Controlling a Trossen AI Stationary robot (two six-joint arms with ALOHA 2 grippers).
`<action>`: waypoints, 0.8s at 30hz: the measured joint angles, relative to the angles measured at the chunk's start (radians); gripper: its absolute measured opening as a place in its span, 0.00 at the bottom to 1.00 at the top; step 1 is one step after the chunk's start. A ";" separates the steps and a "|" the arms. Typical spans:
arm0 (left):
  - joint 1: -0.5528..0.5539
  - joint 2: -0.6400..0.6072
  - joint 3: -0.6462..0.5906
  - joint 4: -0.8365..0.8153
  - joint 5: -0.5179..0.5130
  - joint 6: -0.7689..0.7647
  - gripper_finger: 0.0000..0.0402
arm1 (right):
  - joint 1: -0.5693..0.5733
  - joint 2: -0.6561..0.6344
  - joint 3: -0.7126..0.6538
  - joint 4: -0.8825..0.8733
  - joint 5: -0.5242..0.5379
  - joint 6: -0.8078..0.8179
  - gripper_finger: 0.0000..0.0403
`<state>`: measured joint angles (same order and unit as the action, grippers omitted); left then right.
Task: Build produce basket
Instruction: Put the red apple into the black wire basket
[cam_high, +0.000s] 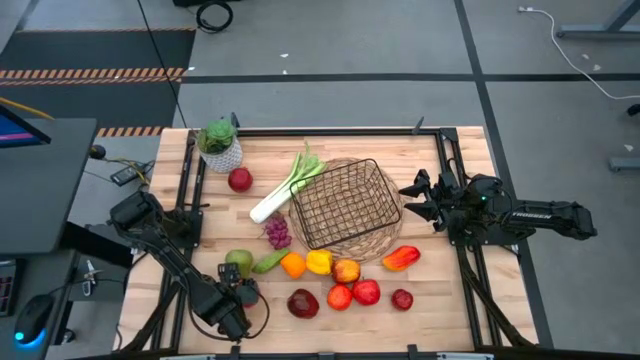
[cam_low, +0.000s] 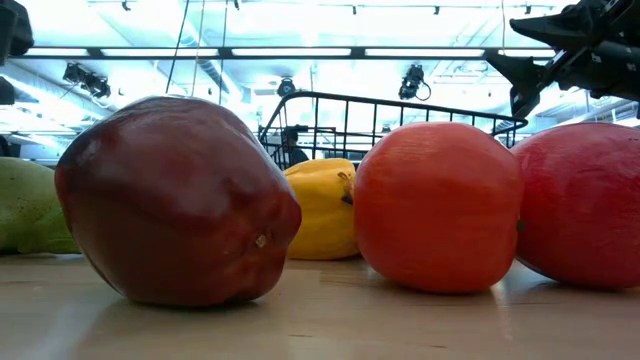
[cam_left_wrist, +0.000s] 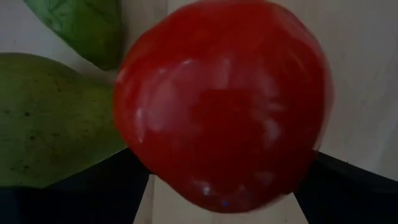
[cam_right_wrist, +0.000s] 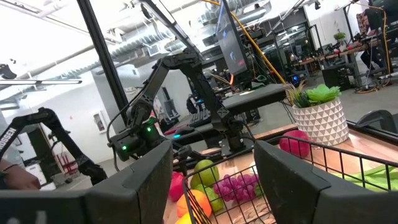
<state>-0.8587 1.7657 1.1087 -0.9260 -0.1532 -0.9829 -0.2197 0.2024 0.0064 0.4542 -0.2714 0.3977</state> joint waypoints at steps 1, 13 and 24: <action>0.006 0.000 0.008 -0.022 0.000 0.010 0.89 | 0.000 0.000 0.000 0.000 0.000 0.000 0.57; 0.038 0.000 0.139 -0.204 -0.012 0.202 0.89 | 0.000 0.000 0.000 0.000 0.000 0.000 0.57; 0.084 0.000 0.202 -0.256 -0.042 0.520 0.88 | 0.000 0.000 0.000 0.000 0.000 0.000 0.57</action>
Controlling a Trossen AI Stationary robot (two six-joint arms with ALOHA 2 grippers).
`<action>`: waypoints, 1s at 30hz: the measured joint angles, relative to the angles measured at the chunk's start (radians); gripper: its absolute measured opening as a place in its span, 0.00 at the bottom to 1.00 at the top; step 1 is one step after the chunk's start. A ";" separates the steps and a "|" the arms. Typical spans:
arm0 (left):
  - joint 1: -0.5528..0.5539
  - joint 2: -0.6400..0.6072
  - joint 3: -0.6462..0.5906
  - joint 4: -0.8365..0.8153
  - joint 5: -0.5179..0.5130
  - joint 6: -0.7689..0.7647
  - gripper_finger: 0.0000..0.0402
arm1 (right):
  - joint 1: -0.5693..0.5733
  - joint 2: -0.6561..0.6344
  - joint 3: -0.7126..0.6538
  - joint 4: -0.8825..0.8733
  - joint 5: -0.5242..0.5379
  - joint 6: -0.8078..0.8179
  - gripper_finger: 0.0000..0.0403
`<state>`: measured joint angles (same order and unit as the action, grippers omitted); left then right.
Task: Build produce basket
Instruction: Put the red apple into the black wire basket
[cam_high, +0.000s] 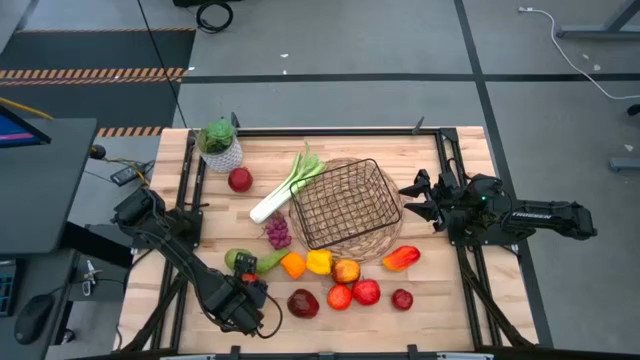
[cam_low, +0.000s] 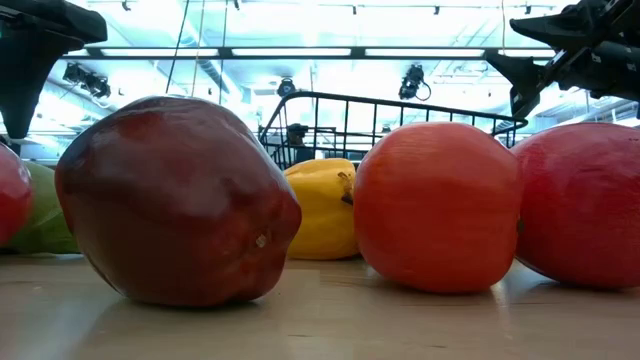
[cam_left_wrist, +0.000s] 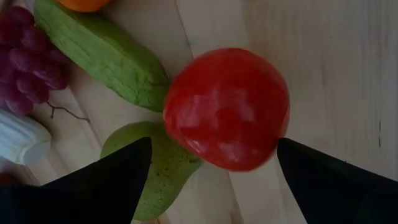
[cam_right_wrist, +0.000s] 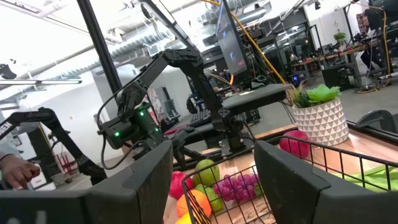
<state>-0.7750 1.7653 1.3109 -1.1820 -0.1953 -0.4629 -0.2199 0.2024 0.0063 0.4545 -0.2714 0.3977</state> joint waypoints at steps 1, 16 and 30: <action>0.000 0.000 0.000 0.001 0.000 -0.001 0.88 | 0.000 0.000 0.000 0.000 0.000 0.000 0.57; -0.006 0.000 -0.011 0.115 0.042 0.338 0.88 | 0.000 0.000 0.000 0.000 0.000 0.000 0.57; 0.007 -0.001 -0.092 0.181 0.115 0.370 0.88 | 0.000 0.000 0.000 0.000 0.000 0.000 0.57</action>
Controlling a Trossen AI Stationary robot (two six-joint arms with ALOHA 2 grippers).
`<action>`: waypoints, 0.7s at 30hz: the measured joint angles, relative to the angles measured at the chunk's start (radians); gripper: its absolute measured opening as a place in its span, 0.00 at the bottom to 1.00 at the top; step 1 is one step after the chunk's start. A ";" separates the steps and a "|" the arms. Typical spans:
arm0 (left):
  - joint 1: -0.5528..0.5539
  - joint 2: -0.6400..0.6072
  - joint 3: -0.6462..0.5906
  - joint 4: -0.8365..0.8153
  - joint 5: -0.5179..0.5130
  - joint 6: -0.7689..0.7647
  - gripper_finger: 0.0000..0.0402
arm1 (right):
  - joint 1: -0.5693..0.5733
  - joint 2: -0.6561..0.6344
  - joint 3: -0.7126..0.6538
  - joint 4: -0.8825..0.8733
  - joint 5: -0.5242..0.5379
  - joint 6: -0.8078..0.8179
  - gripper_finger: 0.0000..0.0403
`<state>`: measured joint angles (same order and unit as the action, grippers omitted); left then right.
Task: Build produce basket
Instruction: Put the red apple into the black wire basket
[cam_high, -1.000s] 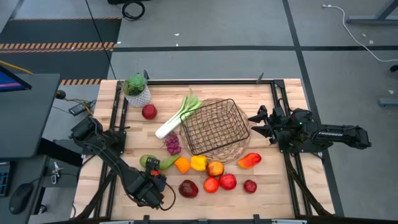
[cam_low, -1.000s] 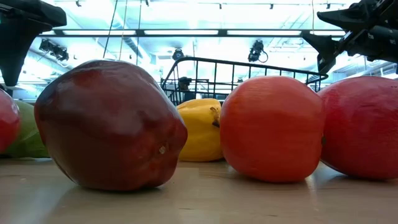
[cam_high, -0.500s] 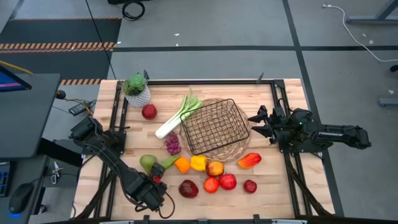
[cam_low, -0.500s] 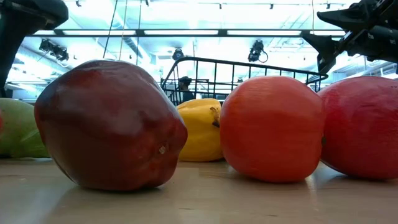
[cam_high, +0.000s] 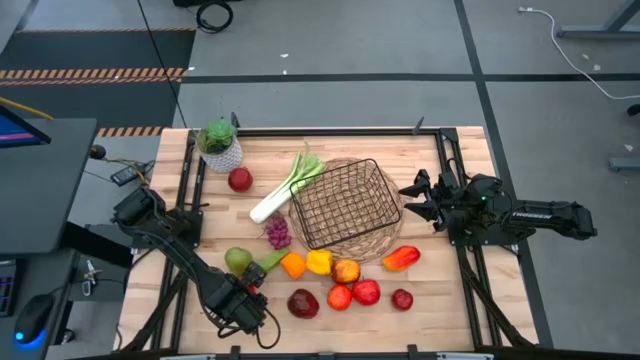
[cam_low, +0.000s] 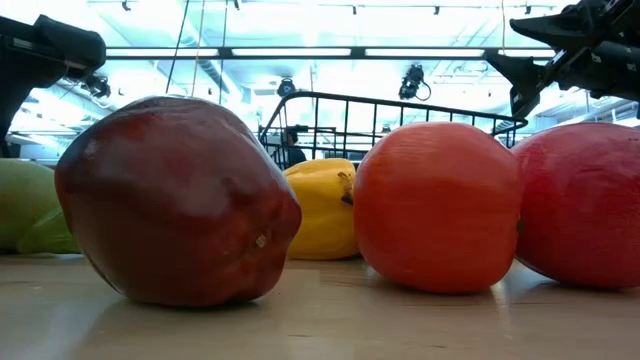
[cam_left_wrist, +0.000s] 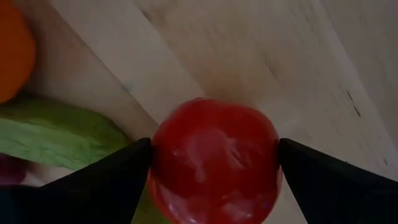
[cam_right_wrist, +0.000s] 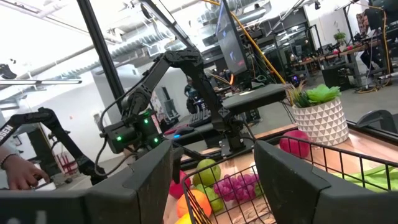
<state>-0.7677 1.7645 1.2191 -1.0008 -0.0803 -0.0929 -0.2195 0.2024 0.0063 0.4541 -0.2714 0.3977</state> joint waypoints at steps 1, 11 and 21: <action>0.000 0.000 0.000 0.000 0.001 -0.004 0.88 | 0.000 0.000 0.000 0.000 0.000 0.000 0.57; -0.005 0.002 -0.002 0.000 0.006 -0.119 0.88 | 0.000 0.000 0.000 0.000 0.000 0.000 0.57; 0.025 0.003 -0.003 0.003 0.015 -0.196 0.88 | 0.000 0.000 0.000 0.000 0.000 0.000 0.57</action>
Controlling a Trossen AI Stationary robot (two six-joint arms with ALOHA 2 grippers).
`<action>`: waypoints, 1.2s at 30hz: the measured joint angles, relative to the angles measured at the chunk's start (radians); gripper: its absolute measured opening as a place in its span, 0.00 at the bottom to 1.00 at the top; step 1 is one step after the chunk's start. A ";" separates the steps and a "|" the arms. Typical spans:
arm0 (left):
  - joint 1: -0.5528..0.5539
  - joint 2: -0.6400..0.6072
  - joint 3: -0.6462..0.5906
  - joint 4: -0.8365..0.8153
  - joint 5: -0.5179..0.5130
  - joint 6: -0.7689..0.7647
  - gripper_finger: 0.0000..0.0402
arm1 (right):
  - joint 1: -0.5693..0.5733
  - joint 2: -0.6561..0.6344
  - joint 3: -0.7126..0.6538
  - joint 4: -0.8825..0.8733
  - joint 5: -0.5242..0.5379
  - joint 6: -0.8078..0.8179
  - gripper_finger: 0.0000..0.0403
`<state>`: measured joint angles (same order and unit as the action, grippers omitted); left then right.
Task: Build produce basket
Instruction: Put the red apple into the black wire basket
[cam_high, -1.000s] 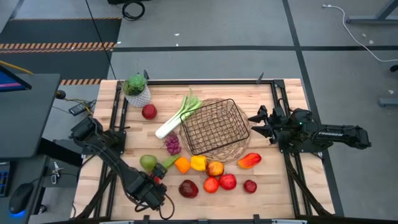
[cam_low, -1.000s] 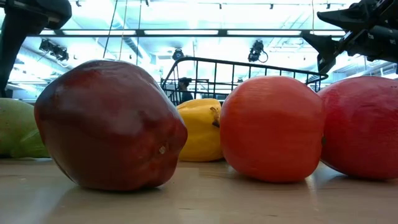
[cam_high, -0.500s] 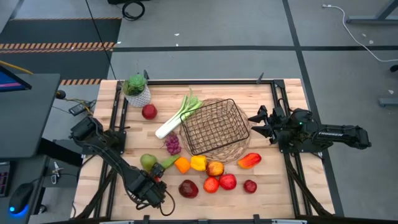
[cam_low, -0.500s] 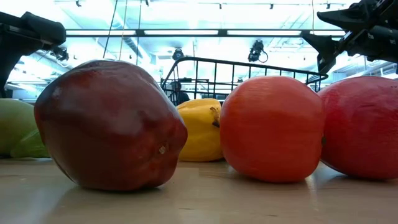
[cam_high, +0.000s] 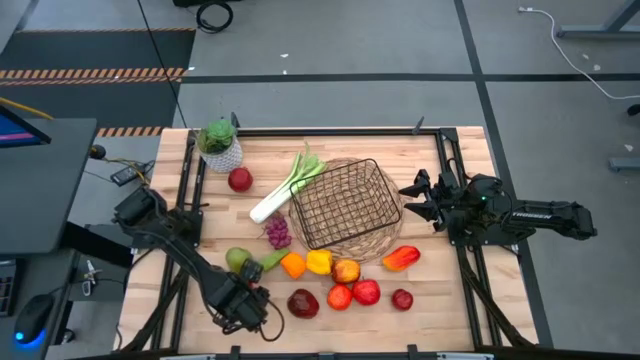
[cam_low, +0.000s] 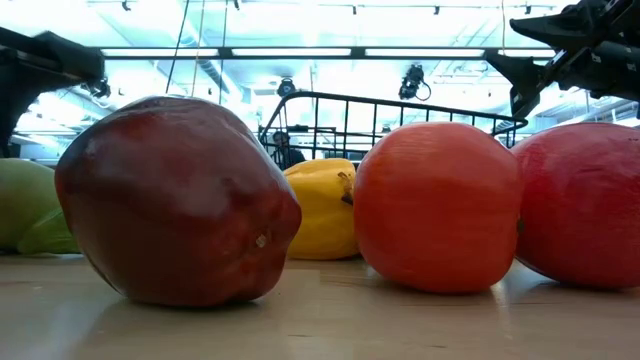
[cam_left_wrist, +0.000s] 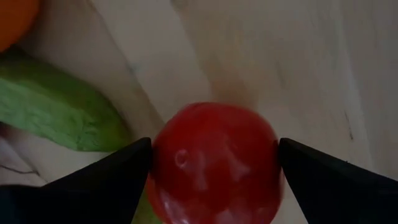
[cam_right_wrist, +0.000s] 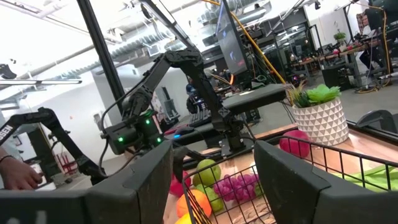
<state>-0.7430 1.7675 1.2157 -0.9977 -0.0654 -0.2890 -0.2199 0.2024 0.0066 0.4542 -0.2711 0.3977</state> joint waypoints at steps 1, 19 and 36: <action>0.006 0.001 -0.001 -0.001 0.004 -0.011 0.88 | 0.000 0.000 0.000 0.000 0.000 0.000 0.57; 0.011 0.002 -0.001 -0.048 0.025 0.053 0.88 | 0.000 0.000 0.000 0.000 0.000 0.000 0.57; -0.046 0.002 -0.060 -0.082 0.051 0.129 0.88 | 0.000 0.000 0.000 0.000 0.000 0.000 0.57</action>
<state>-0.7894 1.7694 1.1561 -1.0794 -0.0139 -0.1605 -0.2196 0.2027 0.0063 0.4541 -0.2711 0.3977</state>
